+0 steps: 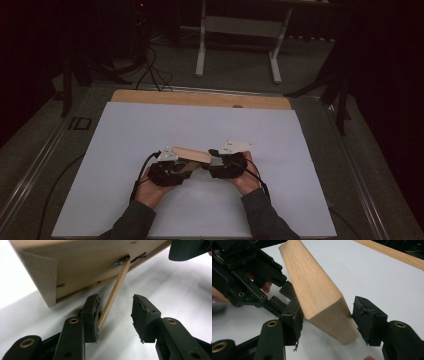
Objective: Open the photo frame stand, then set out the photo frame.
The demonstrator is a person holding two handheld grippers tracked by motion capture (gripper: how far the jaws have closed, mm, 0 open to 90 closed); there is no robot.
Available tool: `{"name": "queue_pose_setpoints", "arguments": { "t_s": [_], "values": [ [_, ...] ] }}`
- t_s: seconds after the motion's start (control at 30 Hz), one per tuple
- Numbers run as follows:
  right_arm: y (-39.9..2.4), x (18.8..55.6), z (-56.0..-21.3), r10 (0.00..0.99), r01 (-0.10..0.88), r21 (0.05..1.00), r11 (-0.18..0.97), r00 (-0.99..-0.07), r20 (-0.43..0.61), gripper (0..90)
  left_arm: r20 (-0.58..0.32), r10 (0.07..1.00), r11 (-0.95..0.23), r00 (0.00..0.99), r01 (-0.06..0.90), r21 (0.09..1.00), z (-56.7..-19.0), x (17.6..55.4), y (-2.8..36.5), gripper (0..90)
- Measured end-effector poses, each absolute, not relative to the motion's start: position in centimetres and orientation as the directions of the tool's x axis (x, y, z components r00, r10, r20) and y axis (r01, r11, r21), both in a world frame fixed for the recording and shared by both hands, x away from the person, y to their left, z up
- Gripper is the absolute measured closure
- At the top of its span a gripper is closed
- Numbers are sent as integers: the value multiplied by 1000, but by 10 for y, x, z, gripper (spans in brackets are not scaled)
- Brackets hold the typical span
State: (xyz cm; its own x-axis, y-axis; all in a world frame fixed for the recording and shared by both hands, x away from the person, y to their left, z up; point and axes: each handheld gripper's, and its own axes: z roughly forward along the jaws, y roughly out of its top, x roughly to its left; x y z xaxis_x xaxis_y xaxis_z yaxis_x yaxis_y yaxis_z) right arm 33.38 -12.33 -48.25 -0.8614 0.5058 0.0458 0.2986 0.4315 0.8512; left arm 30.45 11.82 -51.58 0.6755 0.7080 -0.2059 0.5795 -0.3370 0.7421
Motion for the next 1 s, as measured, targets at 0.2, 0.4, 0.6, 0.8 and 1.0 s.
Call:
{"name": "queue_pose_setpoints", "arguments": {
  "t_s": [0.2, 0.4, 0.6, 0.8, 1.0],
  "values": [
    [-124, 334, -482, 505, 297, 852, 431, -862, 46, 421, -206, 709, -335, 675, 579, 743, -515, 304, 118, 574],
    [-126, 332, -481, 501, 285, 853, 438, -865, 32, 420, -197, 714, -334, 672, 574, 748, -513, 301, 121, 571],
    [-129, 331, -479, 495, 280, 851, 445, -869, 28, 408, -200, 715, -331, 669, 577, 747, -512, 301, 123, 567],
    [-130, 332, -480, 498, 278, 847, 454, -867, 17, 402, -192, 713, -339, 674, 571, 748, -511, 298, 122, 567],
    [-133, 331, -480, 500, 285, 844, 455, -865, 23, 397, -194, 717, -331, 670, 571, 751, -508, 299, 126, 567]
  ]
}}
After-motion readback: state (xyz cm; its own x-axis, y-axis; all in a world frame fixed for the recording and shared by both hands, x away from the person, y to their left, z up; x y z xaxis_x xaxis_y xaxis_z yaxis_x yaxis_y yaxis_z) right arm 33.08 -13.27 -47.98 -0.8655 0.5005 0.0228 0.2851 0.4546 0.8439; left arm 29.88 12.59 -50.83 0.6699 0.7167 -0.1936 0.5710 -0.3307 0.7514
